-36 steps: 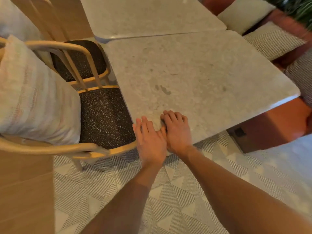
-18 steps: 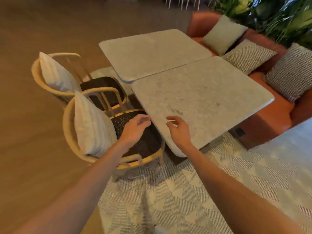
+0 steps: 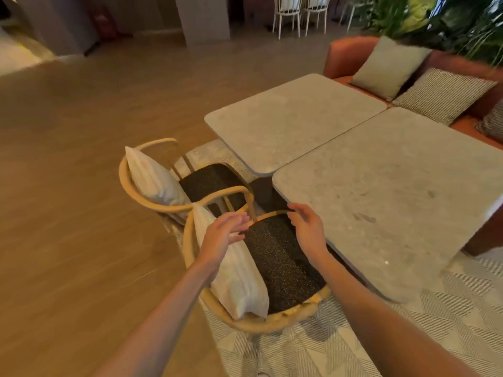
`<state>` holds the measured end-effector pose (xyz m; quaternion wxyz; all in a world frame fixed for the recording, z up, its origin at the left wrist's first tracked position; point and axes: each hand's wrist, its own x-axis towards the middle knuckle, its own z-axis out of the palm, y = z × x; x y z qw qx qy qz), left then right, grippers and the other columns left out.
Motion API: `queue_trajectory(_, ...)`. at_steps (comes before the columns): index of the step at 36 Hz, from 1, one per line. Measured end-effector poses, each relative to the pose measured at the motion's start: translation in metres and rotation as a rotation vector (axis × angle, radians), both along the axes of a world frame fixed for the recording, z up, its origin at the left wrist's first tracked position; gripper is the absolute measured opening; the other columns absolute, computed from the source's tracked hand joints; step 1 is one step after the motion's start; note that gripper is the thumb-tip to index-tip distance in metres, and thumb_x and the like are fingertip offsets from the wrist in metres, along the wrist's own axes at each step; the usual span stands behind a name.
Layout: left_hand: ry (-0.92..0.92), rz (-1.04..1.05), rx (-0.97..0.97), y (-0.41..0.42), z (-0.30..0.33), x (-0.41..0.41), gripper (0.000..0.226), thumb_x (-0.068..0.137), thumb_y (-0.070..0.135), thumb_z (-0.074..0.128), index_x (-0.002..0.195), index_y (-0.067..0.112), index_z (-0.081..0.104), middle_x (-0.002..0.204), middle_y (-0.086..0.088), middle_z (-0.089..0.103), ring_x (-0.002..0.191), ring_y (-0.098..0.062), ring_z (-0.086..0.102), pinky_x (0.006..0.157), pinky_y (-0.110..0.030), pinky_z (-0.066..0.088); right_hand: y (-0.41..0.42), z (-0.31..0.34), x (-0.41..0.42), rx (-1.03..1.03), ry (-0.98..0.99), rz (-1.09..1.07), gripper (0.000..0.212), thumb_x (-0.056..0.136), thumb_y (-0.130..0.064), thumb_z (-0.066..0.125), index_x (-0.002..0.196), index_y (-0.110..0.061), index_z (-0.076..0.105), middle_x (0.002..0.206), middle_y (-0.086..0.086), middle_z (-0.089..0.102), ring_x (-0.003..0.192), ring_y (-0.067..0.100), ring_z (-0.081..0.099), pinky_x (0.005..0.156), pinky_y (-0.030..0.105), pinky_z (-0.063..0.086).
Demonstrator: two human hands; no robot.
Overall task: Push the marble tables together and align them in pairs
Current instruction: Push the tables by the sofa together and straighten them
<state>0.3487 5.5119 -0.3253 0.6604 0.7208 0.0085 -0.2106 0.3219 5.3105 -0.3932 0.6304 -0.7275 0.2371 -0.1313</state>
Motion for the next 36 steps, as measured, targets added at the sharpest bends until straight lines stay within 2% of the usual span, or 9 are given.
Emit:
queue_trajectory(3,-0.001,-0.007,-0.024,0.020,0.002,0.039,0.023,0.100,0.024,0.052,0.107,0.017,0.073,0.110,-0.005,0.075,0.108,-0.023,0.068,0.101,-0.048,0.051,0.025,0.011,0.025,0.031,0.008,-0.052,0.025,0.097,-0.015,0.055,0.120,-0.017,0.066,0.113,-0.008,0.066,0.109,0.008,0.060,0.098,0.032,0.049)
queue_trajectory(9,0.035,-0.085,-0.065,0.029,-0.012,0.100,0.022,0.100,0.025,0.053,0.109,0.018,0.073,0.105,-0.002,0.076,0.103,-0.020,0.071,0.093,-0.044,0.055,0.050,0.023,0.057,0.027,0.071,-0.151,0.022,0.096,-0.018,0.056,0.116,-0.022,0.067,0.107,-0.008,0.068,0.103,0.010,0.062,0.096,0.034,0.051)
queue_trajectory(13,0.091,-0.203,-0.112,0.022,-0.031,0.142,0.021,0.100,0.022,0.052,0.109,0.018,0.071,0.103,0.000,0.077,0.102,-0.020,0.072,0.082,-0.034,0.056,0.057,0.020,0.077,-0.030,0.111,-0.251,0.020,0.097,-0.019,0.056,0.113,-0.022,0.067,0.110,-0.007,0.068,0.106,0.011,0.062,0.098,0.035,0.050)
queue_trajectory(15,0.134,-0.246,-0.128,0.020,-0.039,0.158,0.021,0.101,0.021,0.052,0.109,0.015,0.070,0.105,-0.004,0.076,0.102,-0.022,0.072,0.083,-0.036,0.056,0.062,0.018,0.080,0.000,0.142,-0.335,0.017,0.097,-0.020,0.056,0.110,-0.023,0.067,0.107,-0.009,0.067,0.105,0.010,0.062,0.096,0.033,0.051)
queue_trajectory(19,0.239,-0.407,-0.164,0.022,-0.043,0.184,0.025,0.101,0.022,0.052,0.118,0.011,0.066,0.114,-0.010,0.073,0.105,-0.022,0.071,0.093,-0.042,0.056,0.080,0.011,0.073,0.114,0.157,-0.565,0.017,0.098,-0.019,0.054,0.101,-0.030,0.067,0.108,-0.004,0.068,0.102,0.011,0.064,0.079,0.021,0.049)
queue_trajectory(23,0.301,-0.482,-0.194,0.019,-0.034,0.206,0.029,0.103,0.023,0.048,0.124,0.008,0.061,0.117,-0.012,0.069,0.109,-0.026,0.068,0.099,-0.047,0.053,0.088,0.016,0.069,0.272,0.123,-0.783,0.022,0.102,-0.016,0.047,0.109,-0.014,0.068,0.112,0.008,0.070,0.105,0.020,0.067,0.092,0.039,0.056)
queue_trajectory(26,0.295,-0.553,-0.207,0.011,-0.028,0.216,0.030,0.103,0.025,0.046,0.125,0.010,0.061,0.119,-0.011,0.069,0.109,-0.026,0.068,0.099,-0.047,0.053,0.095,0.020,0.068,0.341,0.073,-0.901,0.020,0.103,-0.015,0.046,0.106,-0.012,0.066,0.111,0.011,0.070,0.106,0.025,0.068,0.096,0.046,0.055)
queue_trajectory(31,0.295,-0.669,-0.208,-0.019,-0.033,0.226,0.030,0.103,0.027,0.045,0.123,0.012,0.063,0.116,-0.009,0.072,0.101,-0.020,0.072,0.083,-0.037,0.060,0.094,0.028,0.066,0.291,0.083,-0.955,0.020,0.102,-0.018,0.047,0.106,-0.015,0.067,0.110,0.008,0.071,0.103,0.022,0.069,0.088,0.040,0.058)
queue_trajectory(36,0.369,-0.725,-0.183,-0.049,-0.042,0.215,0.025,0.103,0.026,0.047,0.115,0.014,0.065,0.110,-0.008,0.074,0.098,-0.021,0.074,0.072,-0.032,0.060,0.085,0.029,0.057,0.292,0.054,-1.064,0.020,0.102,-0.017,0.047,0.103,-0.018,0.067,0.103,0.004,0.072,0.098,0.022,0.070,0.089,0.043,0.057)
